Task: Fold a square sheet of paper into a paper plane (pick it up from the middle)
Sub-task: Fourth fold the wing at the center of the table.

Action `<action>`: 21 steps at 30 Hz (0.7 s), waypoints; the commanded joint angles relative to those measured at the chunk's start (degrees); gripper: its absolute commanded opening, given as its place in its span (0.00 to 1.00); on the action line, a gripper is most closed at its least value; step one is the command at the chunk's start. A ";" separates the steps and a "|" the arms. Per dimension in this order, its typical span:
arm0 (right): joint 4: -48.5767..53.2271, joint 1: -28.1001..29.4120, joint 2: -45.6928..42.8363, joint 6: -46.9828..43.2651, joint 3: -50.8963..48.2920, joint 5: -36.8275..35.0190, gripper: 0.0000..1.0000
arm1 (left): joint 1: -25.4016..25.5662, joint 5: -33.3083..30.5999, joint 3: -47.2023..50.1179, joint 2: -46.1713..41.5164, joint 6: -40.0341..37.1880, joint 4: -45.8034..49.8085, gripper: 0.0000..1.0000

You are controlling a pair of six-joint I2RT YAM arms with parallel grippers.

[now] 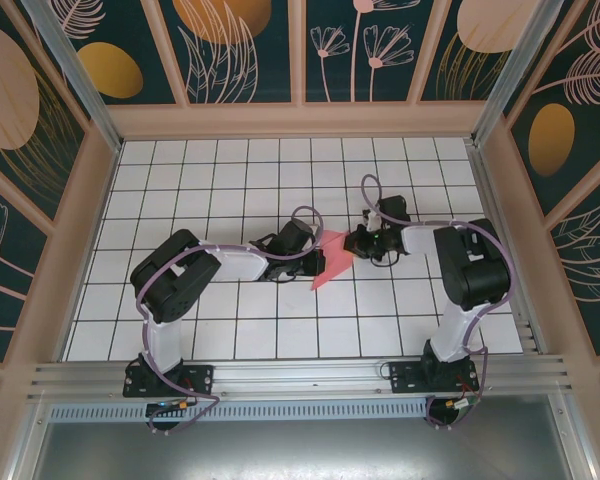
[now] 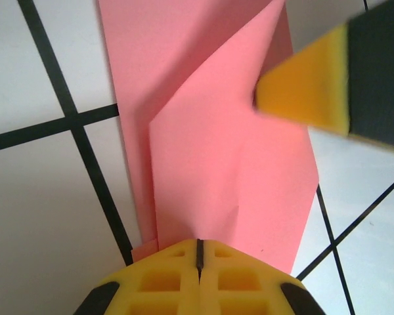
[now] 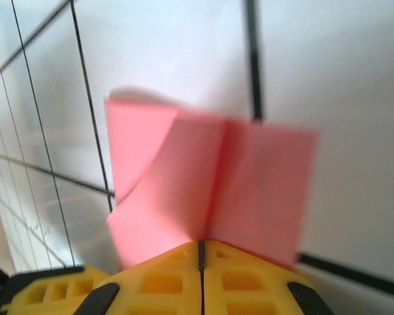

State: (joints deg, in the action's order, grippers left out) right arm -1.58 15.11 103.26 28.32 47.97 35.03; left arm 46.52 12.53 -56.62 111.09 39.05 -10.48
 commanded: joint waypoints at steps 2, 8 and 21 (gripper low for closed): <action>-2.49 -0.57 -4.10 -1.93 -0.49 -1.14 0.08 | -0.42 -4.27 3.59 1.94 -0.09 12.15 0.00; -5.52 4.00 -7.54 -1.77 -4.83 0.64 0.08 | -0.39 -4.71 3.45 1.94 -0.02 12.06 0.00; -4.86 1.10 3.09 -3.01 2.65 -1.25 0.07 | -0.43 -4.52 5.20 1.41 -0.37 12.67 0.00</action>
State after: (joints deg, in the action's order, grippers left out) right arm -5.76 19.14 104.92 26.85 48.01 35.48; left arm 46.52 11.62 -55.35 110.17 39.05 -10.72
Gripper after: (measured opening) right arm 0.072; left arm 0.067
